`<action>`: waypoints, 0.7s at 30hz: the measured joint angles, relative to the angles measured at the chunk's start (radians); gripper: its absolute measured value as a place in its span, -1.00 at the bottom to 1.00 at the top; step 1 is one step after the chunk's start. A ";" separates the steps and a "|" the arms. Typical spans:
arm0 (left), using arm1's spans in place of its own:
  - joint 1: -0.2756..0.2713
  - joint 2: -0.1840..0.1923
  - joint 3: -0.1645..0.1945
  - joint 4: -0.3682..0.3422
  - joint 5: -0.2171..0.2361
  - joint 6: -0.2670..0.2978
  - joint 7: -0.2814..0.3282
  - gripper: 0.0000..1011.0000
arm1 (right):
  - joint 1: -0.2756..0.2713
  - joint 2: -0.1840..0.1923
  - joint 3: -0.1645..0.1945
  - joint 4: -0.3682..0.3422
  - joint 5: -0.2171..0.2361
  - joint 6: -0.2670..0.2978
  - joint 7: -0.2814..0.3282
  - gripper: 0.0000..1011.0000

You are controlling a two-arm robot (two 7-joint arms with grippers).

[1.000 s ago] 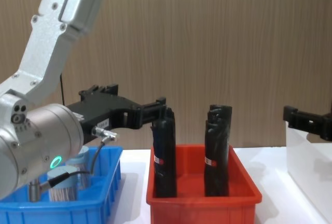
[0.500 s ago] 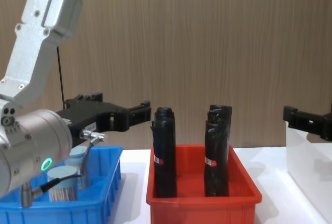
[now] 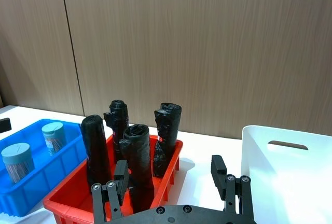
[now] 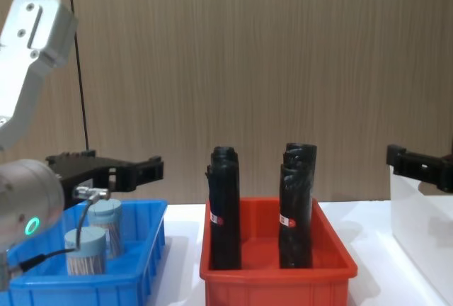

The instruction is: Pick the cotton swabs from the blue box and place them into the white box.

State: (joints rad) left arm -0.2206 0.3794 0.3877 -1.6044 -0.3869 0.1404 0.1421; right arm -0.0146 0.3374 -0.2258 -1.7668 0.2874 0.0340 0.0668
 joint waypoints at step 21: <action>-0.027 0.016 -0.059 0.061 -0.074 0.124 0.013 0.99 | 0.000 0.000 0.000 0.000 0.000 0.000 0.000 0.98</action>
State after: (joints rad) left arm -0.2475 0.3954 0.3291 -1.5438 -0.4609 0.2649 0.1552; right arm -0.0146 0.3374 -0.2258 -1.7668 0.2874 0.0340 0.0668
